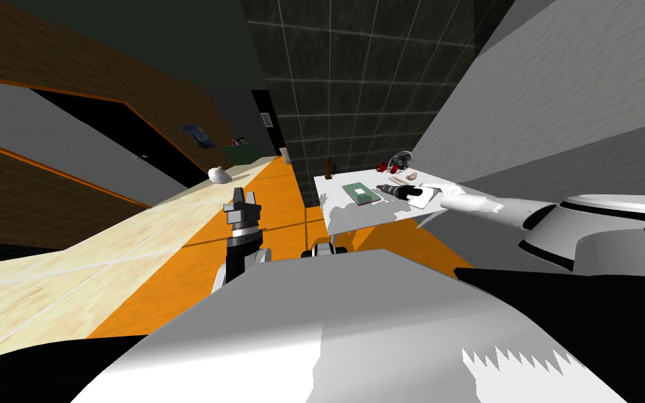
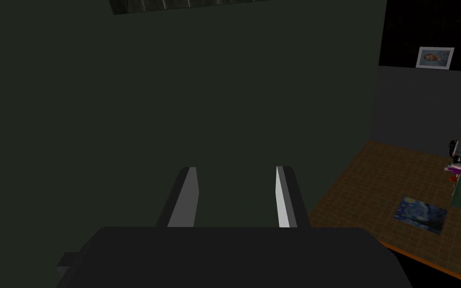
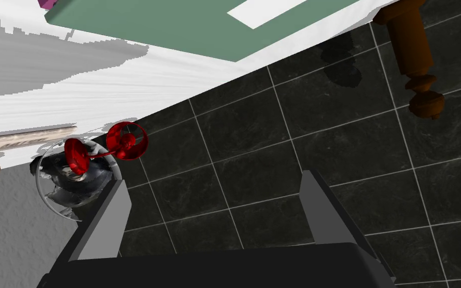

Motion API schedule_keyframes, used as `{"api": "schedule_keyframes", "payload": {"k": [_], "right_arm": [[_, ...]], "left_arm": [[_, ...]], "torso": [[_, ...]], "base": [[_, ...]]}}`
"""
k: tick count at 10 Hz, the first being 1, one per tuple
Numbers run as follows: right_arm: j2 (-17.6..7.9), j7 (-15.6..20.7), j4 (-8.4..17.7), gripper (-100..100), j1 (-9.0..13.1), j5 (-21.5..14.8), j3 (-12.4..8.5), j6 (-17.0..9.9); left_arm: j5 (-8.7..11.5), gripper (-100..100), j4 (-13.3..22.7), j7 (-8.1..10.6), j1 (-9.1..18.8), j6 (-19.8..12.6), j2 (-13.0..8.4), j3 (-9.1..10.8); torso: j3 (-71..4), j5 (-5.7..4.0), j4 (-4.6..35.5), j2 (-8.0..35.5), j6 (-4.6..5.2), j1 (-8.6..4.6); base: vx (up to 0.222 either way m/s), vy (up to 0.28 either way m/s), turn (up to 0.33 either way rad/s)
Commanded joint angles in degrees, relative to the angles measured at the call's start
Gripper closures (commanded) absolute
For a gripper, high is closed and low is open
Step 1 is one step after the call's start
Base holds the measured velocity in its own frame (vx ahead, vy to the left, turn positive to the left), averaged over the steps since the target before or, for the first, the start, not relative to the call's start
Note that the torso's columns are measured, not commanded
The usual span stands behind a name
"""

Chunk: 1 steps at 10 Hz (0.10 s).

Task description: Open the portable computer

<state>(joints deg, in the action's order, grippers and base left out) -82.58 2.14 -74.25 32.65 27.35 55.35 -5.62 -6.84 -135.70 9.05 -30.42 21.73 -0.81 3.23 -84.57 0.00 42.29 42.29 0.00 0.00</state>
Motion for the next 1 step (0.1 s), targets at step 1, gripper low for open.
{"api": "schedule_keyframes", "payload": {"k": [1], "right_arm": [[0.00, 0.00, 0.00, 0, 0.00, 0.00, 0.00, 0.00]], "left_arm": [[0.00, 0, 0.00, 0.00, 0.00, 0.00, 0.00, 0.00]], "torso": [[0.00, 0.00, 0.00, 0.00, 0.00, 0.00]], "base": [[0.000, 0.000, 0.000]]}}
